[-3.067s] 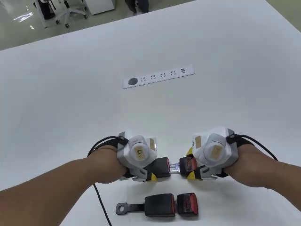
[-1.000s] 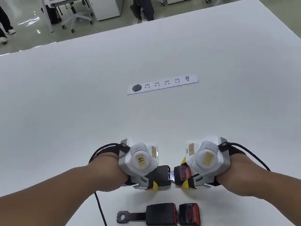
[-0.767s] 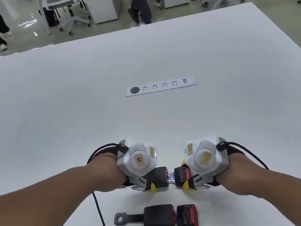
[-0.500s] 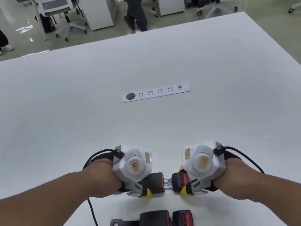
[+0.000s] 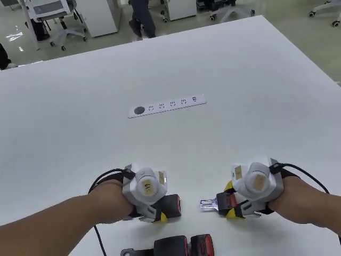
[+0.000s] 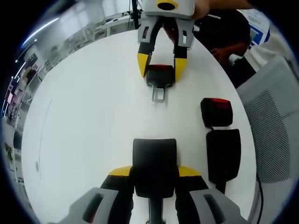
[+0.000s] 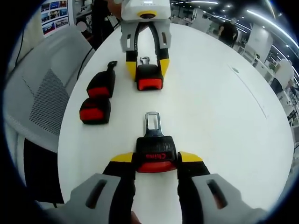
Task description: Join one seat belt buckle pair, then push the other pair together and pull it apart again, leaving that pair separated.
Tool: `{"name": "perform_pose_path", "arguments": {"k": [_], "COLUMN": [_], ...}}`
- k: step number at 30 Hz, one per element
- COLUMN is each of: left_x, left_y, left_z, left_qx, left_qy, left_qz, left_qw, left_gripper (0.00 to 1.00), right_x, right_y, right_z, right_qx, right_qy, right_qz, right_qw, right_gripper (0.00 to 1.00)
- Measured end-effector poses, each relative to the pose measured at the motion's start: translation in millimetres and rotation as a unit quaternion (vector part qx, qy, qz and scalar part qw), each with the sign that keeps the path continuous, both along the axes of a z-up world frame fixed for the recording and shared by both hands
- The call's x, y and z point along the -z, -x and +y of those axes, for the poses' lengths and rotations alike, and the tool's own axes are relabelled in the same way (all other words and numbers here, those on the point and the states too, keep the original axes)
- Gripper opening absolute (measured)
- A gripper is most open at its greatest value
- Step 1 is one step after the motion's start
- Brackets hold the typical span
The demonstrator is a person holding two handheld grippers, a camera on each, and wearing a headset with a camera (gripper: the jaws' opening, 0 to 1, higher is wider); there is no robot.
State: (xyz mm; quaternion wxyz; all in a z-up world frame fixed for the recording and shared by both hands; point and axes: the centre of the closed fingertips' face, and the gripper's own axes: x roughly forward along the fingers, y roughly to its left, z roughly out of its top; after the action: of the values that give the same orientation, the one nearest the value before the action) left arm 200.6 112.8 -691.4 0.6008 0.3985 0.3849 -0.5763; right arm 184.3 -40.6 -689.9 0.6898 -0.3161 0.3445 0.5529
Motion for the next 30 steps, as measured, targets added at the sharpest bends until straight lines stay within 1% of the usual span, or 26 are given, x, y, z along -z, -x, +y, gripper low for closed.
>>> {"name": "perform_pose_path", "arguments": {"k": [5,7,9,10,12,14,18,21,23,24,25,26,28,29,30], "left_x": [-0.9,-1.1,-1.8,-1.8,-2.1,-1.9,-0.3,0.1,-0.4,-1.6,-2.1,-2.7,-5.8,-8.6,-13.6], "left_y": [-0.1,-0.4,0.5,2.4,3.6,1.9,0.5,0.4,1.3,0.9,0.5,-2.7,-8.8,-9.1,-12.3], "left_z": [0.2,0.8,1.3,0.8,-0.1,0.6,0.8,0.2,-0.3,-0.4,0.3,2.0,9.7,13.0,17.6], "left_qx": [-0.002,-0.010,-0.023,-0.020,-0.015,-0.014,-0.008,-0.006,-0.005,-0.001,-0.005,-0.023,-0.051,-0.065,-0.086], "left_qy": [0.001,0.003,0.001,0.000,-0.003,-0.007,-0.015,-0.021,-0.026,-0.026,-0.021,-0.018,-0.014,-0.009,0.001], "left_qz": [-0.004,-0.006,-0.007,-0.006,-0.010,-0.011,-0.011,-0.013,-0.017,-0.024,-0.025,-0.030,-0.048,-0.050,-0.063], "left_qw": [1.0000,0.9999,0.9997,0.9998,0.9998,0.9998,0.9998,0.9997,0.9995,0.9994,0.9995,0.9991,0.9975,0.9966,0.9943], "left_gripper": [0.34,0.34,0.34,0.34,0.34,0.34,0.34,0.34,0.35,0.36,0.36,0.39,0.47,0.49,0.49], "right_x": [2.0,2.2,2.5,2.7,2.9,2.7,2.1,2.1,1.9,1.9,2.5,1.8,-2.7,-4.6,-9.3], "right_y": [-0.8,1.8,1.1,-0.4,-0.7,0.6,2.4,2.3,1.5,1.3,1.1,0.5,-3.0,-5.0,-5.7], "right_z": [-28.0,-36.2,-44.7,-48.8,-50.5,-49.3,-46.4,-47.1,-47.2,-47.2,-47.1,-46.4,-47.8,-48.9,-48.6], "right_qx": [0.006,0.008,0.011,0.021,0.024,0.022,0.013,0.014,0.018,0.027,0.030,0.030,0.029,0.034,0.044], "right_qy": [0.017,0.023,0.033,0.037,0.039,0.041,0.059,0.069,0.075,0.079,0.082,0.088,0.106,0.105,0.098], "right_qz": [0.004,0.006,0.006,0.009,0.010,0.011,0.013,0.012,0.010,0.011,0.011,0.001,-0.035,-0.042,-0.050], "right_qw": [0.9998,0.9997,0.9994,0.9991,0.9989,0.9988,0.9981,0.9974,0.9970,0.9965,0.9961,0.9957,0.9933,0.9930,0.9930], "right_gripper": [0.34,0.34,0.34,0.34,0.34,0.34,0.34,0.34,0.34,0.34,0.34,0.35,0.40,0.44,0.47]}}
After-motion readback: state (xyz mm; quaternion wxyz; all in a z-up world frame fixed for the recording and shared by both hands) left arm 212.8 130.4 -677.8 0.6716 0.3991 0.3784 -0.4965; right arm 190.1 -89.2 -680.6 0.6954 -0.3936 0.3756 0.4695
